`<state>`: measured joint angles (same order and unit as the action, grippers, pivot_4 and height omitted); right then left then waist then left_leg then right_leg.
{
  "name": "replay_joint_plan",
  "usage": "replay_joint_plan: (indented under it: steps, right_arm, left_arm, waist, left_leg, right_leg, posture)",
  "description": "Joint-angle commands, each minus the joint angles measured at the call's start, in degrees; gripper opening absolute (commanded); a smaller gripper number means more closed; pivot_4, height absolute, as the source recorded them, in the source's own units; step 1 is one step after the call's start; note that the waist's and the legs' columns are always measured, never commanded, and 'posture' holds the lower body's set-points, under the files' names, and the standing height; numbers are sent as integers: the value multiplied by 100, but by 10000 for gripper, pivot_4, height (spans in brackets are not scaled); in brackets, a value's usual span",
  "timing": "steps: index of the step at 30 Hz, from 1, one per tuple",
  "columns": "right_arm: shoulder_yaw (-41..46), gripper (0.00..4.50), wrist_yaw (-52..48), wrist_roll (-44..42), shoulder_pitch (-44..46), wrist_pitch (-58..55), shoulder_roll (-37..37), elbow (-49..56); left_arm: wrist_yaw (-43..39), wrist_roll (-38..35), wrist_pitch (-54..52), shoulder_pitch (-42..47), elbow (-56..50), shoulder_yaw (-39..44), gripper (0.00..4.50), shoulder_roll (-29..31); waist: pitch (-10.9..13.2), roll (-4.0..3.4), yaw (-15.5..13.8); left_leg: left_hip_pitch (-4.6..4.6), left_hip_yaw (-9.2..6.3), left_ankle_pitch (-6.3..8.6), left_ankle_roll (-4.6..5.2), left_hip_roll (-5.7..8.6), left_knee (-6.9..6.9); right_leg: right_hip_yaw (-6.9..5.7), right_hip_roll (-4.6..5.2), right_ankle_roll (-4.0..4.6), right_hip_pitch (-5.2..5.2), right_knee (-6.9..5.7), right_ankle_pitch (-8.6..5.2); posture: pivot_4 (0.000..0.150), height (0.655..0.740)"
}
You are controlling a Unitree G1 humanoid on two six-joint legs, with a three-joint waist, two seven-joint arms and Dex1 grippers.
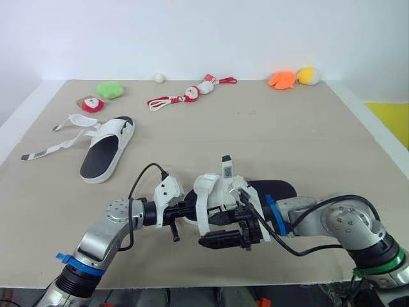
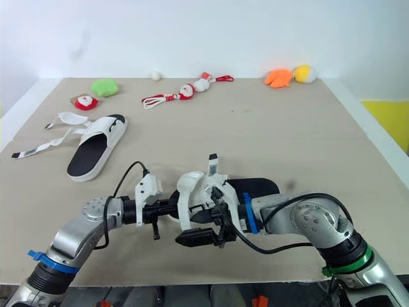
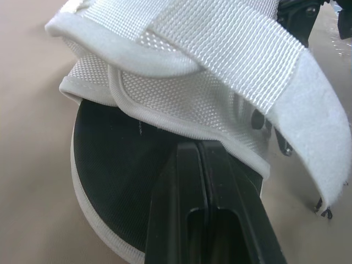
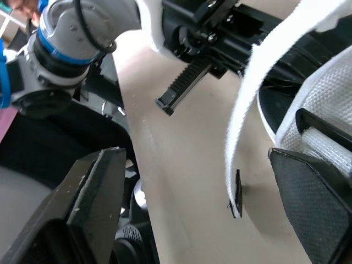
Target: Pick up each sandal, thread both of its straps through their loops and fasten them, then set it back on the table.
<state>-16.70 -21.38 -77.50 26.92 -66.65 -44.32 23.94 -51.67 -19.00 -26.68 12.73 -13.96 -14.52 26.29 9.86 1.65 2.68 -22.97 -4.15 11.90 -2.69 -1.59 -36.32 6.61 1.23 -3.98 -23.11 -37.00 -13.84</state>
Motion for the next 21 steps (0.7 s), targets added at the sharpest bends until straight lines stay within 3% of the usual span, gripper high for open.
replay_joint_plan:
  steps: [1, 7, 15, 21]
  right_arm:
    - [311, 32202, 335, -74, 121, -192, 208, -68]
    - [571, 1228, 522, -233, 336, -543, 398, -101]
    - [1052, 249, 62, -1049, 905, -984, 192, -503]
    - [967, 249, 627, -1883, 1926, -1294, 304, -1959]
  left_arm:
    - [-92, 66, -244, -168, 194, -344, 0, 23]
    - [-89, 68, -244, -160, 185, -326, 0, 31]
    - [-96, 86, -216, -131, 228, -321, 0, 22]
    - [-79, 102, -195, -140, 226, -346, 0, -4]
  waist:
    - [0, -1, 0]
    - [1, -2, -2]
    - [2, -4, 1]
    - [3, -6, 0]
  left_leg:
    - [0, 0, -1, 2, 0, 0]
    - [-18, 0, 1, -1, 3, 2]
    - [-20, 1, 1, -1, 3, 2]
    - [-25, 0, 1, 0, 4, 3]
  right_leg:
    - [0, -1, 0, -1, 0, 0]
    - [1, 1, 6, -7, 1, -4]
    - [2, 1, 3, -10, 1, -2]
    - [2, 1, 6, -11, 1, -4]
  posture:
    - [1500, 7400]
    - [1500, 7400]
    - [1500, 7400]
    - [1500, 7400]
